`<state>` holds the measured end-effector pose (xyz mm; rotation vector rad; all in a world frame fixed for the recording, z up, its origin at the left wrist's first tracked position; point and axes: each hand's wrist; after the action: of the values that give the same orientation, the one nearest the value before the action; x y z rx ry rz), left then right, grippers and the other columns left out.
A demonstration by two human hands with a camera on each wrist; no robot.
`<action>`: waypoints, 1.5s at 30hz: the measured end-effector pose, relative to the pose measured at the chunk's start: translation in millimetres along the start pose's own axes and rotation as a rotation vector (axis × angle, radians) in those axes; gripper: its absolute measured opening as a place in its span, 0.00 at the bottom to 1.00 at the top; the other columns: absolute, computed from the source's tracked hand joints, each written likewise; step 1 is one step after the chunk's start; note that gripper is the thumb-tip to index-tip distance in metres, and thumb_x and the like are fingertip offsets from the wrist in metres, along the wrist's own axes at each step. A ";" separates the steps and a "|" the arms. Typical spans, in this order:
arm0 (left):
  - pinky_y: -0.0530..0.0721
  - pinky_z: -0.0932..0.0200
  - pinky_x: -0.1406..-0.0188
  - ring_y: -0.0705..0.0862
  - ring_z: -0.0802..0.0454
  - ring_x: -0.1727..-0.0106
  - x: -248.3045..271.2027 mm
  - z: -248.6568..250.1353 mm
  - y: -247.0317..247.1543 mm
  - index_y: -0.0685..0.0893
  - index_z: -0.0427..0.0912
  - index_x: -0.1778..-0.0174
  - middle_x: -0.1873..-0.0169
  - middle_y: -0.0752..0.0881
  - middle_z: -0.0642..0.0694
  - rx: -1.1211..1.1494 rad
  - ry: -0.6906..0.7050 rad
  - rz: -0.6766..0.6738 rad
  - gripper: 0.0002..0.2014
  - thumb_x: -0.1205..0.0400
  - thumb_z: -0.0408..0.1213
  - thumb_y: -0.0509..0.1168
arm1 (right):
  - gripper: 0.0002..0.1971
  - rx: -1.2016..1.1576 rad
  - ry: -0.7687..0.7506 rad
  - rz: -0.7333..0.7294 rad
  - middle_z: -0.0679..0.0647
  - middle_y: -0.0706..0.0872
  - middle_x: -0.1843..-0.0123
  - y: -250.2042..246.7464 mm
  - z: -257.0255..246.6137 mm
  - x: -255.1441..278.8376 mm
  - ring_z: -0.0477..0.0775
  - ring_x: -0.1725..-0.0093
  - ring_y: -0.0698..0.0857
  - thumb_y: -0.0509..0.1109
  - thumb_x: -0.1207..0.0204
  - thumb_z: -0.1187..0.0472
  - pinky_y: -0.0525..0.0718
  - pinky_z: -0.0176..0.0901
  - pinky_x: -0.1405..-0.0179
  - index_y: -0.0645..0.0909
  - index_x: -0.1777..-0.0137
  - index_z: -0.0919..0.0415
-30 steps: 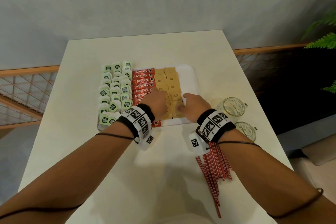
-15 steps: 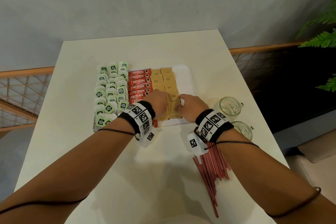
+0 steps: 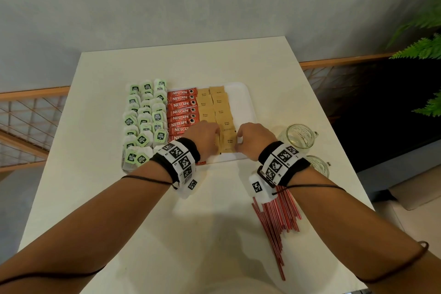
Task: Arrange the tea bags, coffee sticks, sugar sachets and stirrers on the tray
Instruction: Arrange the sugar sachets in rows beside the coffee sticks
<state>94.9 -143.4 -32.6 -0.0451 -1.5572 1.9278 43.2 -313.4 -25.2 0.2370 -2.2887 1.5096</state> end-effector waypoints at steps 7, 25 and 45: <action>0.73 0.58 0.48 0.80 0.45 0.44 -0.5 -2.8 3.8 0.79 0.46 0.29 0.45 0.78 0.46 0.061 0.005 0.048 0.26 0.23 0.40 0.75 | 0.10 0.094 -0.008 0.027 0.55 0.88 0.45 3.3 -1.6 -2.9 0.60 0.49 0.88 0.68 0.18 0.57 0.88 0.53 0.47 0.82 0.40 0.57; 0.78 0.54 0.40 0.80 0.44 0.38 7.5 -6.6 -5.0 0.76 0.47 0.26 0.34 0.77 0.43 0.054 -0.093 0.042 0.26 0.20 0.41 0.72 | 0.12 -0.209 0.015 0.035 0.57 0.92 0.56 9.7 2.2 -1.4 0.60 0.55 0.90 0.65 0.18 0.61 0.90 0.54 0.51 0.90 0.51 0.64; 0.76 0.55 0.52 0.79 0.45 0.48 -9.2 0.9 -17.3 0.80 0.44 0.48 0.47 0.79 0.44 0.011 -0.082 0.016 0.08 0.17 0.44 0.63 | 0.14 -0.276 0.026 0.106 0.56 0.91 0.48 9.1 -3.2 -12.0 0.57 0.51 0.89 0.64 0.18 0.57 0.89 0.53 0.46 0.86 0.38 0.59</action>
<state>109.7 -147.3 -20.3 0.0273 -1.6036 1.9728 51.7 -307.7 -36.6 0.0194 -2.4882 1.2159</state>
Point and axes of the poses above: each hand's wrist, its own x-axis away from the middle knuckle, its own y-axis out of the palm, z = x × y
